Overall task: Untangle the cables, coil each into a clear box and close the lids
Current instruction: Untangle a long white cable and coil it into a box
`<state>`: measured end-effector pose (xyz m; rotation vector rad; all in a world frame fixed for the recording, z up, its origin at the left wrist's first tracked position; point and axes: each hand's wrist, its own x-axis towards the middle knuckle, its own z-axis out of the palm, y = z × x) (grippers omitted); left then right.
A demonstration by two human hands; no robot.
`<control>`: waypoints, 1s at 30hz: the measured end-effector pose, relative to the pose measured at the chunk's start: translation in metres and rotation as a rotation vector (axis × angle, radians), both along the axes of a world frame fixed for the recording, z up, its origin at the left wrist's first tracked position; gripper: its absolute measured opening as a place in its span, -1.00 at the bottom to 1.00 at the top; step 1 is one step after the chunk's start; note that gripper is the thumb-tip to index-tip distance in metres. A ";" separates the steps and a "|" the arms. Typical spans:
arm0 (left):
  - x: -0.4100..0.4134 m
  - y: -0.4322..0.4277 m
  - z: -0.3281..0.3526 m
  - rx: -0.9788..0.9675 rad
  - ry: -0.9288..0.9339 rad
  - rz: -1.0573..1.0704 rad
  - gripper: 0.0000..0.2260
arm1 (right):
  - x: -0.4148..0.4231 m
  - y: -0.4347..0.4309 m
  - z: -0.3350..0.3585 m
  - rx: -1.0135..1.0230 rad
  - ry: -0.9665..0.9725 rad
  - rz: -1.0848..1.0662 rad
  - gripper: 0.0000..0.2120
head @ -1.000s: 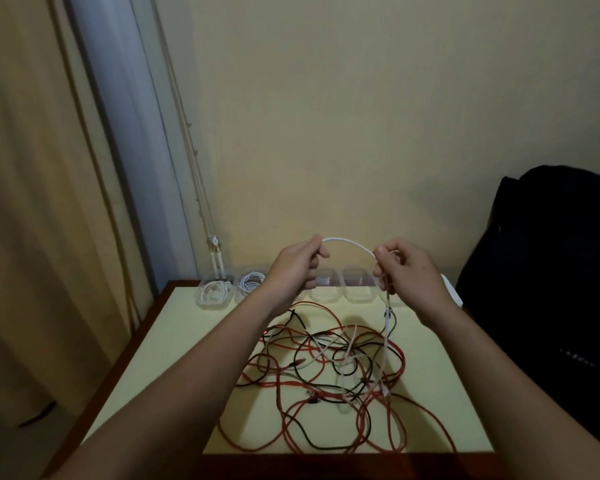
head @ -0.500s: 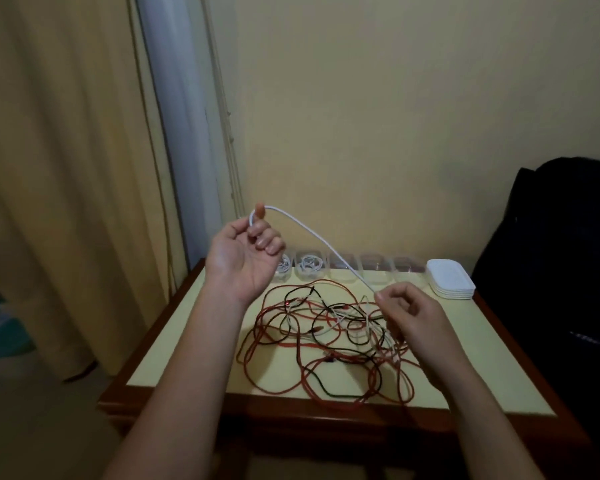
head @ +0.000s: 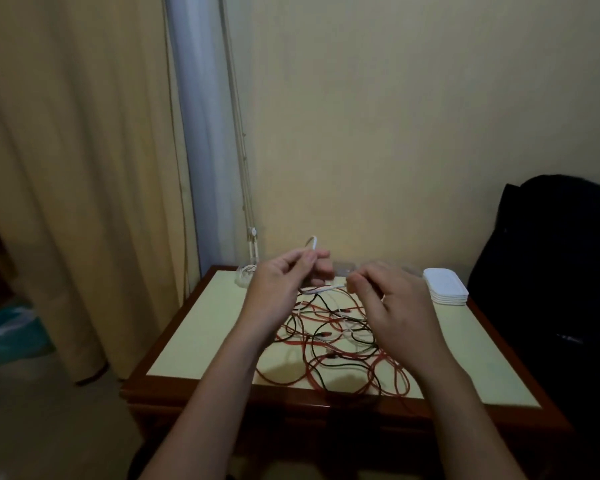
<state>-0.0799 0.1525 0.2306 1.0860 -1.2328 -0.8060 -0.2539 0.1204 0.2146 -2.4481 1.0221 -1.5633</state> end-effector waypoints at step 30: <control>-0.021 0.017 -0.007 -0.011 0.371 -0.228 -0.71 | 0.005 0.009 0.008 0.467 -0.322 0.246 -0.80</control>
